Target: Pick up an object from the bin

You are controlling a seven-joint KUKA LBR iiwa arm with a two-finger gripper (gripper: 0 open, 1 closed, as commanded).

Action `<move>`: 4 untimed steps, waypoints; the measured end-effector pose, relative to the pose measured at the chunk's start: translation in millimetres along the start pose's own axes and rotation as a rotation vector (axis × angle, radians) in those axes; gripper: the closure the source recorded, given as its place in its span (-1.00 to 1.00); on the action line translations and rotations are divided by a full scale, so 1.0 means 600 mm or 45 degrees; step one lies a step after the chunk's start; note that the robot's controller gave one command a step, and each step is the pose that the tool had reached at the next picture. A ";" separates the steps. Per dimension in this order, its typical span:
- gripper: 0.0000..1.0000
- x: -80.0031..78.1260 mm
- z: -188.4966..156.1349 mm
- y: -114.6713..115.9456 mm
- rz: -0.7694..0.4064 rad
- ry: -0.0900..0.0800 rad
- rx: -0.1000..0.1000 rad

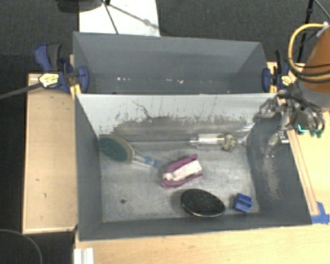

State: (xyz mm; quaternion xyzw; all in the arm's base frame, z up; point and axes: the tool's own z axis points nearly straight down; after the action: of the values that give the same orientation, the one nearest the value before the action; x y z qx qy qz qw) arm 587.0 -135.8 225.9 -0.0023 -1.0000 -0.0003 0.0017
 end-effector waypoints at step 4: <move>-1.00 0.174 -0.013 0.234 -0.497 -0.013 -0.001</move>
Offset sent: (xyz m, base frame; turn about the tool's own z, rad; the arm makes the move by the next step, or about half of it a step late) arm 0.0000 0.0000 0.0000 0.0000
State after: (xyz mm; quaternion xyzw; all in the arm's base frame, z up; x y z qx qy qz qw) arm 483.2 5.0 234.4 0.1916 -0.9815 -0.0009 -0.0036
